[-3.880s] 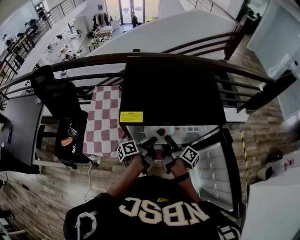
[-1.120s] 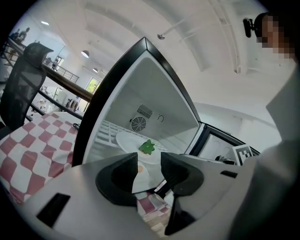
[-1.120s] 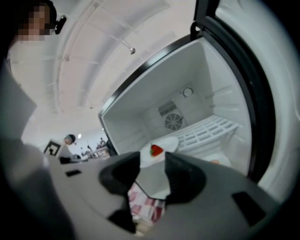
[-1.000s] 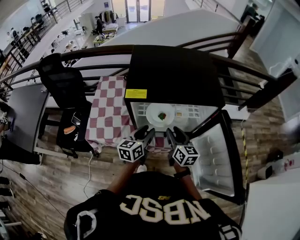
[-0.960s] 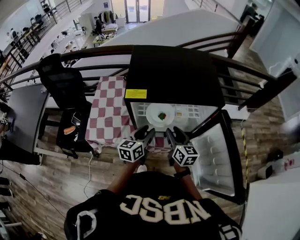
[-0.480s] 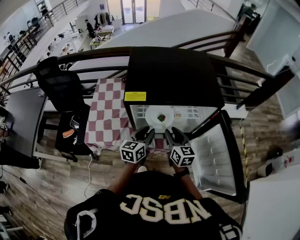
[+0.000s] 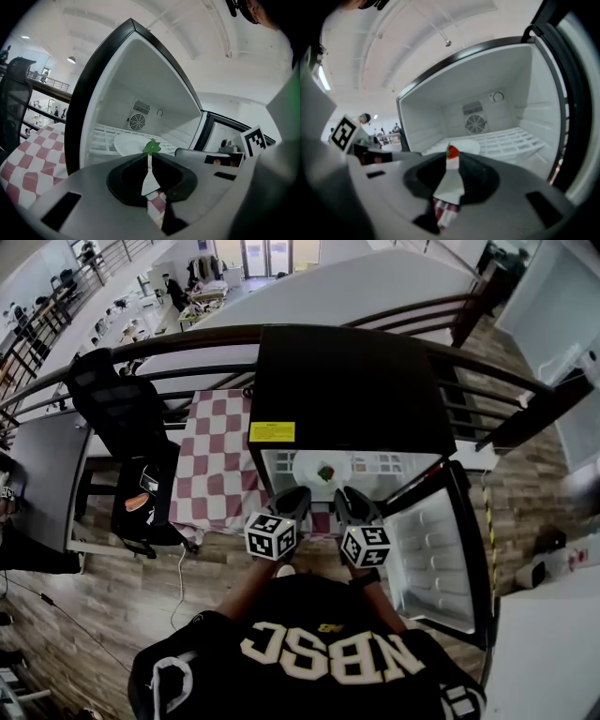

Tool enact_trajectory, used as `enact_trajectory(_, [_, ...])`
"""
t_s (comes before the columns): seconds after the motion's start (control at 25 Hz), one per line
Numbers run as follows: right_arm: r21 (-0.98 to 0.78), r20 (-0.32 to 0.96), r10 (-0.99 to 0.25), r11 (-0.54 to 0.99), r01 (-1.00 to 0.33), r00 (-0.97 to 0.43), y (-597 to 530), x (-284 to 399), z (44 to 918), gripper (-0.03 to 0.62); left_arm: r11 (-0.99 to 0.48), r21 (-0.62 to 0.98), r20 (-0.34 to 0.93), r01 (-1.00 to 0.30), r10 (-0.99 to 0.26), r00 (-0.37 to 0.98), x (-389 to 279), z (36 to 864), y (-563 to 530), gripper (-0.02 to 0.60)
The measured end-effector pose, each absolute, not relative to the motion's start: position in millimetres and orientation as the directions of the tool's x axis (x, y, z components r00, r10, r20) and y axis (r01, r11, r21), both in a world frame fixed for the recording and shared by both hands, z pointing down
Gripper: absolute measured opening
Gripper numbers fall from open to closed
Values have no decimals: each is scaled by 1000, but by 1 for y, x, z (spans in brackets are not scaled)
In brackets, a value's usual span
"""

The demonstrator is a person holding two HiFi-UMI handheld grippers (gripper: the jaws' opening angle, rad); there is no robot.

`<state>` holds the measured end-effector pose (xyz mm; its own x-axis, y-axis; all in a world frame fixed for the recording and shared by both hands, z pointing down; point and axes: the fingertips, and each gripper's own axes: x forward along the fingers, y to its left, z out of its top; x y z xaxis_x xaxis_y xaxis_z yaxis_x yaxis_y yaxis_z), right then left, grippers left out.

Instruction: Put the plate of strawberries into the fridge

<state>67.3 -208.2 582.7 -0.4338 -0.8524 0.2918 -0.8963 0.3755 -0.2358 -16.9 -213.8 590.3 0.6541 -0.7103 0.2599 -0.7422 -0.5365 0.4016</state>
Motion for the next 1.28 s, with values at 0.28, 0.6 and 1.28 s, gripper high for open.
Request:
enact_trajectory(0.28, [-242,312,-846,369,-897,-432,-219,66,590,87,-533,408,270,-741,-705,656,-15,595,-222,38])
enact_trajectory(0.6, [-254,317,-839,375,-892,-443,-229,59,593,86,-532,409,275,-741,-702,656,-16,594,-233,37])
enact_trajectory(1.28, [-240,351,-848,328,-913,-397,-211,80,597,86,-501,415,331,-760,-695,639,-34,612,-206,37])
